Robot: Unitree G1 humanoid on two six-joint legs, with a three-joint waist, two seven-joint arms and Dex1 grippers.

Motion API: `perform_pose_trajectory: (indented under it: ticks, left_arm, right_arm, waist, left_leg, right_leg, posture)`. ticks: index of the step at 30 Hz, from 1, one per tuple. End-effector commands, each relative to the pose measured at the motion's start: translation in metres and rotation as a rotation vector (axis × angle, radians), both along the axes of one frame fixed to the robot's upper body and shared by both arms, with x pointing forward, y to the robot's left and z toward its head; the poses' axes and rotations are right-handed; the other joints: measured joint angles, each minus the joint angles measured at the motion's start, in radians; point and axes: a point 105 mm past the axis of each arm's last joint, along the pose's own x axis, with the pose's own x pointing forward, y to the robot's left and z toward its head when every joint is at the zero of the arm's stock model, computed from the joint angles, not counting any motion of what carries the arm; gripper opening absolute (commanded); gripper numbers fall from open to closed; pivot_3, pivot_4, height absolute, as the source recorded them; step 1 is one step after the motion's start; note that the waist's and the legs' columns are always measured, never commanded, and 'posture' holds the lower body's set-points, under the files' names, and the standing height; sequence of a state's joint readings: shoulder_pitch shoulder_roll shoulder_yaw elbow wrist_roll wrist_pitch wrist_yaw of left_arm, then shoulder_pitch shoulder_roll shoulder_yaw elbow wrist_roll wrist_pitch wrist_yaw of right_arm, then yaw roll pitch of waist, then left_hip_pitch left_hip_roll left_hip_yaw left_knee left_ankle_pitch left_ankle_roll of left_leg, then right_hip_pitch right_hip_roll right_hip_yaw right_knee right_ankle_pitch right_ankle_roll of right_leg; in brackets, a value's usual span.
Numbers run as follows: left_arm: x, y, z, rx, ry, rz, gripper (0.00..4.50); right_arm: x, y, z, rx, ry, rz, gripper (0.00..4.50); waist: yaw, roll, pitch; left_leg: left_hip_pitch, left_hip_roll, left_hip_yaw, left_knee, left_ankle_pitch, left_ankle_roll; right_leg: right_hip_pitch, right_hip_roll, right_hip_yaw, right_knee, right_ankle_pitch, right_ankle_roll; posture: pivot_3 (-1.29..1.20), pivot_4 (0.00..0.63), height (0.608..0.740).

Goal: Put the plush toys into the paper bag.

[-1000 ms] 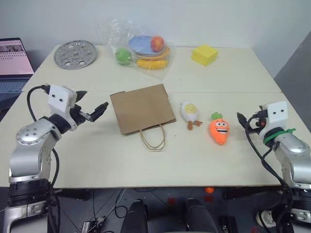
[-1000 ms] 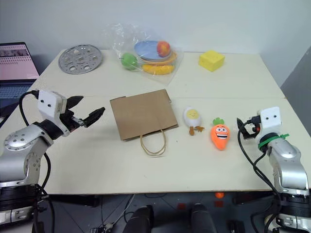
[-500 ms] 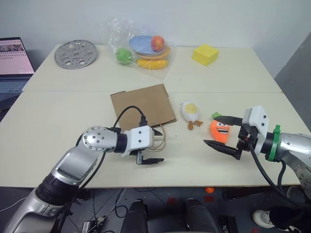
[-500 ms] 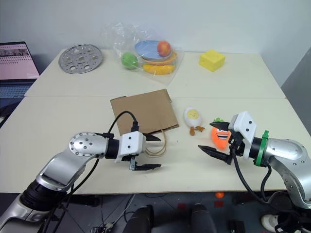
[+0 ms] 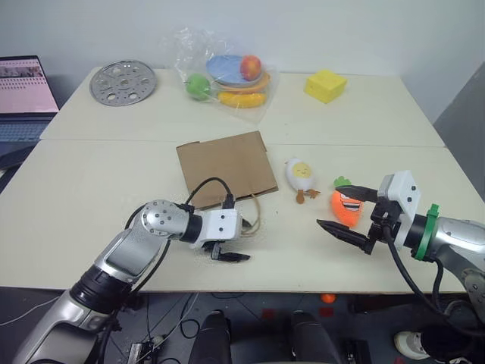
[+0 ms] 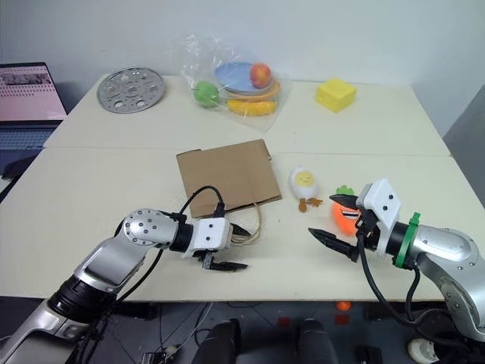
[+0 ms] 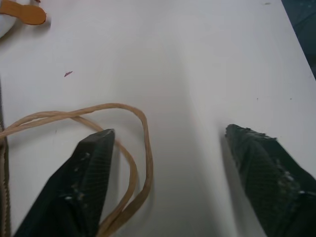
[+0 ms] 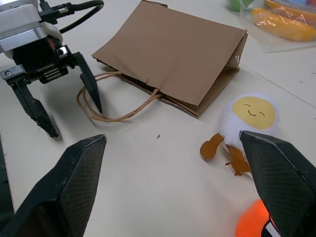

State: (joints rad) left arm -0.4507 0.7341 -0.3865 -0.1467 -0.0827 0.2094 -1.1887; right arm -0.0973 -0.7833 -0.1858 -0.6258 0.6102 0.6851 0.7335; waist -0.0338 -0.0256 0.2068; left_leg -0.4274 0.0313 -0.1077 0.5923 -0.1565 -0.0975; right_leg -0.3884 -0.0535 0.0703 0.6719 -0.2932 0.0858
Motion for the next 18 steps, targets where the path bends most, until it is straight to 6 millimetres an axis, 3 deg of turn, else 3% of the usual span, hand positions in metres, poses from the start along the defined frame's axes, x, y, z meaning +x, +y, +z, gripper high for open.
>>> perform_pose_trajectory:
  ticks: [1, 8, 14, 18]
  left_arm:
    - [0.006, -0.005, 0.012, -0.030, -0.046, -0.005, 2.37]
    - [0.013, -0.006, 0.017, -0.057, -0.041, 0.027, 0.14]
    - [0.018, -0.010, 0.052, -0.242, 0.127, 0.112, 0.04]
    - [0.028, -0.001, 0.097, -0.410, 0.255, 0.177, 0.04]
  right_arm:
    - [-0.002, 0.002, 0.011, 0.002, -0.066, 0.003, 4.50]
    - [0.001, 0.003, 0.011, 0.003, -0.073, -0.002, 4.50]
    - [0.004, 0.004, 0.011, 0.002, -0.086, -0.007, 4.50]
    - [0.007, 0.005, 0.011, -0.027, -0.106, -0.025, 4.50]
  waist:
    - [0.001, 0.000, 0.000]
    - [0.001, 0.000, 0.000]
    - [0.001, 0.000, 0.000]
    - [0.000, 0.000, 0.000]
  left_leg:
    - [0.000, 0.000, 0.000, 0.000, 0.000, 0.000]
    - [0.000, 0.000, 0.000, 0.000, 0.000, 0.000]
    - [0.000, 0.000, -0.001, 0.001, 0.000, 0.000]
    - [0.000, 0.000, -0.001, 0.001, 0.000, 0.000]
  right_leg:
    - [0.000, 0.000, 0.000, 0.000, 0.000, 0.000]
    - [0.000, 0.000, 0.000, 0.001, 0.000, 0.000]
    - [0.000, 0.000, -0.001, 0.001, 0.000, 0.000]
    - [0.000, 0.000, -0.001, 0.002, 0.000, 0.001]
  posture:
    - [0.00, 0.150, 0.740]
    - [0.00, 0.150, 0.740]
    - [0.00, 0.150, 0.740]
    - [0.00, 0.150, 0.740]
